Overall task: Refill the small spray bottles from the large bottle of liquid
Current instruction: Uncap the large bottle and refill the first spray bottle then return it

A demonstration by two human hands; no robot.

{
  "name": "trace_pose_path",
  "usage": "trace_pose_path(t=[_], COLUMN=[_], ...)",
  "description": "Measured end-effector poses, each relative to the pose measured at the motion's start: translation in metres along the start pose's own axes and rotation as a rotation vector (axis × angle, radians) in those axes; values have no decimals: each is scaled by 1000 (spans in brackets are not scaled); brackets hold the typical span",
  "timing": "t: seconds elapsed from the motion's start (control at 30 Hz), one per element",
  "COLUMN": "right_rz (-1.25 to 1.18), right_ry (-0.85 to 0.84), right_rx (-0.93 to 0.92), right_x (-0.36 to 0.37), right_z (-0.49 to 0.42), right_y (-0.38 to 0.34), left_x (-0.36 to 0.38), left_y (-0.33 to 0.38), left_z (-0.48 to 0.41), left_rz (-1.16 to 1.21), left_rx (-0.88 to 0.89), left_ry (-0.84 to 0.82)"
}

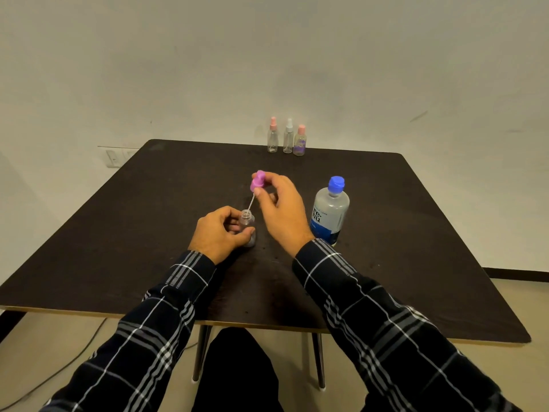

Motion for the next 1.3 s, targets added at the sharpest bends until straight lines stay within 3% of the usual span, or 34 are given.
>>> trace_pose_path(t=[0.13,0.2,0.27,0.37,0.47,0.67,0.73,0.83,0.9,0.97,1.0,1.07,1.1,1.2,1.3], right_rz=[-58,26,217,524,585,574,655,609,487,358,305,219,196,108,-4], right_ry=[261,275,159,-221,-515,-680,-536,-24,274,463,503,531,531,457,309], right_rx=[-146,-192,-222,-199,-100,-23,-117,-303,-174,22,81,106,104,143,161], right_x=[-36,-43,-38,-12,5,4,-12,-62,-99,-126,-133,-141,-143,-144,-137], right_z=[15,23,33,51,71,70,68,81,91,94,92,86,82,61,41], right_y=[-18,-17,-8,23,48,50,30,-11,-3,24,36,48,51,55,57], left_x=[0,0,1,2,3,3,2,0,-13,-25,-20,17,40,100,126], left_y=[-3,-3,-2,-1,-2,3,4,3,12,39,54,80,89,94,97], left_z=[-3,-3,-3,1,3,4,5,6,18,49,68,94,97,79,54], left_rz=[7,-3,4,32,19,-37,-52,-72,-23,44,55,79,106,192,149], left_rx=[-4,3,7,-1,-12,-2,12,8,70,299,423,573,554,282,126], left_ry=[14,15,14,18,27,15,4,-23,121,375,434,324,210,-48,-99])
Point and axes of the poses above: each hand's wrist, its own z-axis away from the middle knuckle, its own x-axis out of the palm, y = z × x, the point moved 8 cm from there along -z, towards the middle knuckle, and after that the axes turned 12 degrees about -x, right-handed, at the moved point
